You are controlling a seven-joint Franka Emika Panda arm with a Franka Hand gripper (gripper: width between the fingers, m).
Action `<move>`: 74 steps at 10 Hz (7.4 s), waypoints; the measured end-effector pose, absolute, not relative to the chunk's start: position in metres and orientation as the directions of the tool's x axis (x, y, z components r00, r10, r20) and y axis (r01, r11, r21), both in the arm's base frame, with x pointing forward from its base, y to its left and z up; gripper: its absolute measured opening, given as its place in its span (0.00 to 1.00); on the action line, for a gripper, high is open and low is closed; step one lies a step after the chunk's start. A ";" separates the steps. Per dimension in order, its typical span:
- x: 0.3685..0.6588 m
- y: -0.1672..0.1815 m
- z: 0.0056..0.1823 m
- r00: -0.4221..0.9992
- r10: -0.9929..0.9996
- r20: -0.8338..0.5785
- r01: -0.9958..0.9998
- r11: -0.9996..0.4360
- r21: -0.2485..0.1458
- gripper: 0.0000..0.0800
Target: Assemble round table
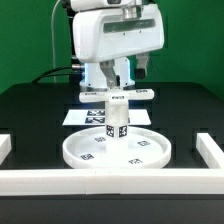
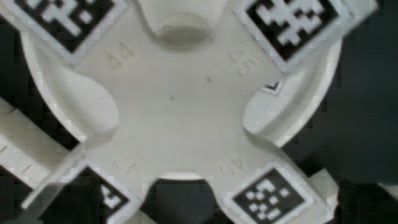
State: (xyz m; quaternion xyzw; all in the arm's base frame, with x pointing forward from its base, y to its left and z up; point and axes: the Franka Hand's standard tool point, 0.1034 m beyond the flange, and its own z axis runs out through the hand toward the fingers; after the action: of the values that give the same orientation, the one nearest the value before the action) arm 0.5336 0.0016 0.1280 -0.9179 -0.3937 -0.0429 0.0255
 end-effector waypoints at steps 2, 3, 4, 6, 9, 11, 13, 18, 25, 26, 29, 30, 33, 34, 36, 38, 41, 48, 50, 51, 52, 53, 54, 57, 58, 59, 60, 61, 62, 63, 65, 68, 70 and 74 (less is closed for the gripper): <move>0.533 0.001 0.128 0.689 0.719 0.089 0.723 -0.691 -0.012 0.81; 0.531 0.002 0.127 0.699 0.712 0.069 0.714 -0.700 -0.015 0.81; 0.530 0.002 0.126 0.709 0.705 0.033 0.705 -0.709 -0.012 0.81; 0.533 -0.003 0.126 0.696 0.716 -0.050 0.716 -0.698 -0.023 0.81; 0.534 -0.010 0.123 0.704 0.709 -0.049 0.708 -0.705 -0.023 0.81; 0.533 -0.012 0.120 0.706 0.706 -0.054 0.706 -0.708 -0.026 0.81; 0.532 -0.012 0.117 0.706 0.706 -0.058 0.706 -0.708 -0.029 0.81; 0.529 -0.013 0.108 0.688 0.722 -0.068 0.721 -0.691 -0.037 0.81; 0.529 -0.013 0.108 0.696 0.715 -0.067 0.714 -0.699 -0.036 0.54; 0.529 -0.013 0.108 0.696 0.715 -0.067 0.715 -0.699 -0.036 0.54; 0.529 -0.012 0.108 0.897 0.437 -0.066 0.436 -0.899 -0.032 0.54; 0.529 -0.012 0.108 0.947 0.315 -0.062 0.314 -0.949 -0.034 0.54; 0.531 -0.006 0.108 0.999 -0.016 -0.031 -0.017 -0.999 -0.030 0.54; 0.531 -0.006 0.108 0.997 -0.069 -0.032 -0.070 -0.997 -0.028 0.54; 0.531 -0.006 0.108 0.982 -0.188 -0.036 -0.189 -0.982 -0.028 0.54; 0.531 -0.004 0.108 0.942 -0.332 -0.041 -0.334 -0.942 -0.029 0.54; 0.533 -0.007 0.107 0.780 -0.623 -0.049 -0.625 -0.777 -0.076 0.54; 0.535 -0.001 0.106 0.444 -0.894 -0.063 -0.893 -0.436 -0.112 0.54; 0.535 0.002 0.106 0.306 -0.948 -0.088 -0.949 -0.297 -0.106 0.54; 0.535 0.001 0.105 0.174 -0.980 -0.101 -0.980 -0.162 -0.119 0.54; 0.534 -0.001 0.105 0.075 -0.990 -0.116 -0.989 -0.059 -0.137 0.54; 0.534 -0.001 0.105 -0.067 -0.987 -0.145 -0.985 0.088 -0.146 0.54; 0.535 -0.001 0.105 -0.171 -0.970 -0.170 -0.969 0.197 -0.147 0.54; 0.537 0.004 0.105 -0.456 -0.857 -0.238 -0.862 0.493 -0.122 0.54; 0.537 0.005 0.105 -0.514 -0.819 -0.255 -0.826 0.553 -0.112 0.54; 0.537 0.006 0.105 -0.592 -0.757 -0.277 -0.768 0.634 -0.090 0.54; 0.537 0.007 0.106 -0.639 -0.712 -0.292 -0.727 0.683 -0.073 0.54; 0.538 0.008 0.106 -0.665 -0.686 -0.296 -0.703 0.709 -0.064 0.54; 0.538 0.008 0.106 -0.661 -0.690 -0.295 -0.707 0.705 -0.065 0.64; 0.537 0.008 0.106 -0.641 -0.709 -0.293 -0.726 0.684 -0.067 0.64; 0.541 0.012 0.120 -0.575 -0.754 -0.318 -0.783 0.619 -0.052 0.80; 0.544 0.014 0.135 -0.512 -0.791 -0.335 -0.821 0.566 -0.082 0.81; 0.544 0.014 0.134 -0.480 -0.813 -0.330 -0.840 0.534 -0.093 0.81; 0.546 0.025 0.136 0.039 -0.973 -0.226 -0.985 0.000 -0.171 0.81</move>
Offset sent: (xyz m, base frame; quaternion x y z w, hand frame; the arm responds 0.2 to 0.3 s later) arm 0.0041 -0.0171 0.0039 -0.0396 -0.1173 0.0158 0.9922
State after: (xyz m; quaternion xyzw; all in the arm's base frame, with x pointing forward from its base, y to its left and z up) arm 0.5460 0.0247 0.1363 -0.7066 0.6929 0.0208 0.1417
